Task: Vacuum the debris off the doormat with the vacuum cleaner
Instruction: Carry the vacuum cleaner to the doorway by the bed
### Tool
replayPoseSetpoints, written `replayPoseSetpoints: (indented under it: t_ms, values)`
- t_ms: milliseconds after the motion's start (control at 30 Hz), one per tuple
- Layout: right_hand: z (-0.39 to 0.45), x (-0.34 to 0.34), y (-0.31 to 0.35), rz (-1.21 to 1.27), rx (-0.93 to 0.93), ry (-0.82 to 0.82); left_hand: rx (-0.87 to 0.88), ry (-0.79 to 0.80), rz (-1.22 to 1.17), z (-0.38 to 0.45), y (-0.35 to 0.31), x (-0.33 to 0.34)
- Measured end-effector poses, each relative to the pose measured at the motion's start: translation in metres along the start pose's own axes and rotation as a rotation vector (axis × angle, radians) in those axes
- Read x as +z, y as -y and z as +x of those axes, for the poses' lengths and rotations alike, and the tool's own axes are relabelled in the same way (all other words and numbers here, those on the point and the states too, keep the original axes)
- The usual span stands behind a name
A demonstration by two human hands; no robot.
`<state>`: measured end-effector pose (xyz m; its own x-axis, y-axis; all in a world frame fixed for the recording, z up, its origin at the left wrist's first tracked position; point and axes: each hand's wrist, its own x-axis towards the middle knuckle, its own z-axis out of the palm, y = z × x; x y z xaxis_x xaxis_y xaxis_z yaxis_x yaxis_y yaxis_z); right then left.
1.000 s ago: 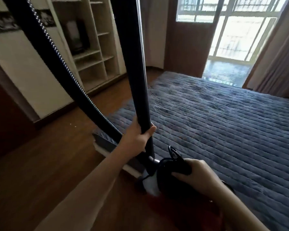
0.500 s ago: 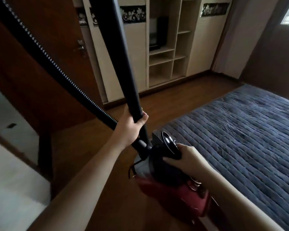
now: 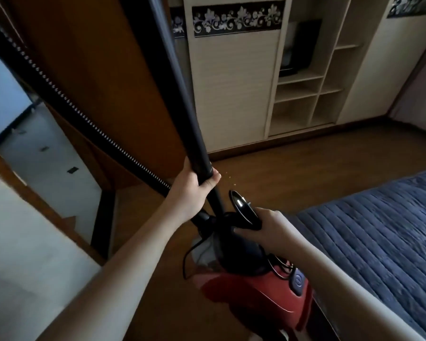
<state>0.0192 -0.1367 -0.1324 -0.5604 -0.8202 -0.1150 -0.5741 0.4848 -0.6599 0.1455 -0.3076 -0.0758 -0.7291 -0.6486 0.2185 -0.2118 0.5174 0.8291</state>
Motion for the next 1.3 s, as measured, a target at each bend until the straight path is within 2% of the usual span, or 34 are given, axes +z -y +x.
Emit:
replayPoseSetpoints:
  t_ms: [300, 533, 900, 1100, 1300]
  values:
    - [0.134, -0.039, -0.016, -0.004, -0.108, 0.117, -0.018, -0.114, 0.071, 0.112, 0.015, 0.007]
    - [0.232, -0.056, -0.025, -0.015, -0.12, 0.121, -0.019, -0.161, 0.051, 0.204, 0.036, 0.011]
    - [0.415, -0.052, -0.025, -0.051, 0.02, 0.124, -0.024, -0.079, -0.078, 0.389, 0.126, 0.029]
    - [0.493, -0.063, -0.031, 0.012, 0.109, 0.016, 0.029, -0.024, -0.125, 0.493, 0.148, 0.034]
    - [0.568, -0.094, -0.066, 0.043, 0.182, -0.055, 0.1, 0.055, -0.134, 0.589, 0.161, 0.081]
